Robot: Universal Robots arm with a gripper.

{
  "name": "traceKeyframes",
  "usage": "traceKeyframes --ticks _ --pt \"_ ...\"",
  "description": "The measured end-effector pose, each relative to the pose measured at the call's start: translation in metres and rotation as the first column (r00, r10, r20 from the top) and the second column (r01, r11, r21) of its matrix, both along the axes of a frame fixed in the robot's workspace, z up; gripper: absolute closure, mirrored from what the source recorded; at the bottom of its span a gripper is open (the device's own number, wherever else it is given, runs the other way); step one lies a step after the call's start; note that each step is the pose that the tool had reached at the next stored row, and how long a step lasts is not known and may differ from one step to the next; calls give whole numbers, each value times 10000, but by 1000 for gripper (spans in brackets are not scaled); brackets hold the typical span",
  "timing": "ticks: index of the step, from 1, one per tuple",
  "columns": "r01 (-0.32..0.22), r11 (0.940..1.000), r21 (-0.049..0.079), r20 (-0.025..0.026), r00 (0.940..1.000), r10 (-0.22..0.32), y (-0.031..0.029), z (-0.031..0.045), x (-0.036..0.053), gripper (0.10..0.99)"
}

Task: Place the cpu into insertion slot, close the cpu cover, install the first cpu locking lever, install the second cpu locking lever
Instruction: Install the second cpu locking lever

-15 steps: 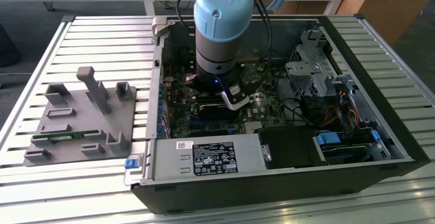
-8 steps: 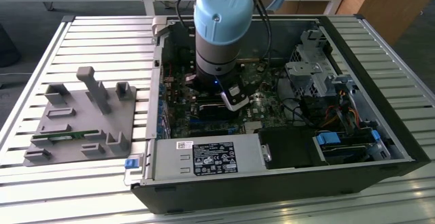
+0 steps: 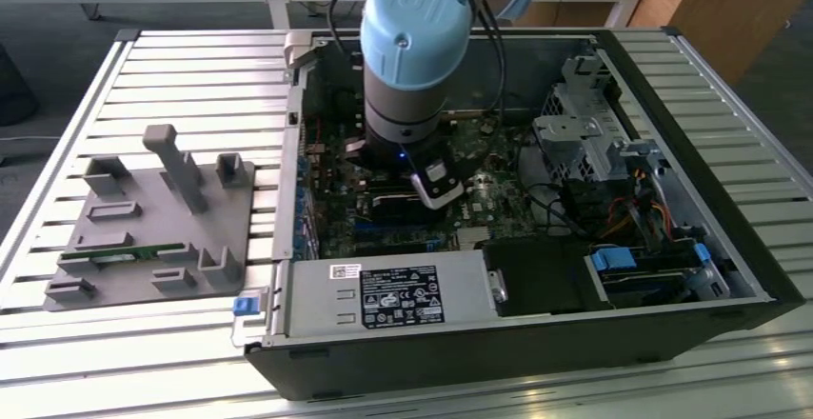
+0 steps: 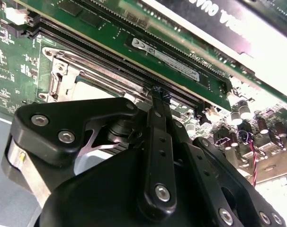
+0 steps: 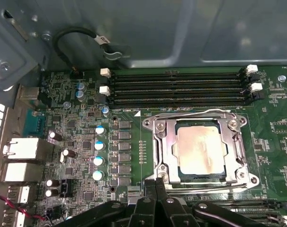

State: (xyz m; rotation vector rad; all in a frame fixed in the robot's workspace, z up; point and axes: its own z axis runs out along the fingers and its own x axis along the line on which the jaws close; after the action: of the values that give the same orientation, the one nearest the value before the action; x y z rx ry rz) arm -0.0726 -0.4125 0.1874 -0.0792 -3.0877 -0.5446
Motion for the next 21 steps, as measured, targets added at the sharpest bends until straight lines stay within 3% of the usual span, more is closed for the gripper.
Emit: traceKeyframes --ticks 12,21 --pt "0 9999 116 0 10000 0 22 -40 -38 980" --pt "0 9999 120 2 10000 0 24 27 -40 980"
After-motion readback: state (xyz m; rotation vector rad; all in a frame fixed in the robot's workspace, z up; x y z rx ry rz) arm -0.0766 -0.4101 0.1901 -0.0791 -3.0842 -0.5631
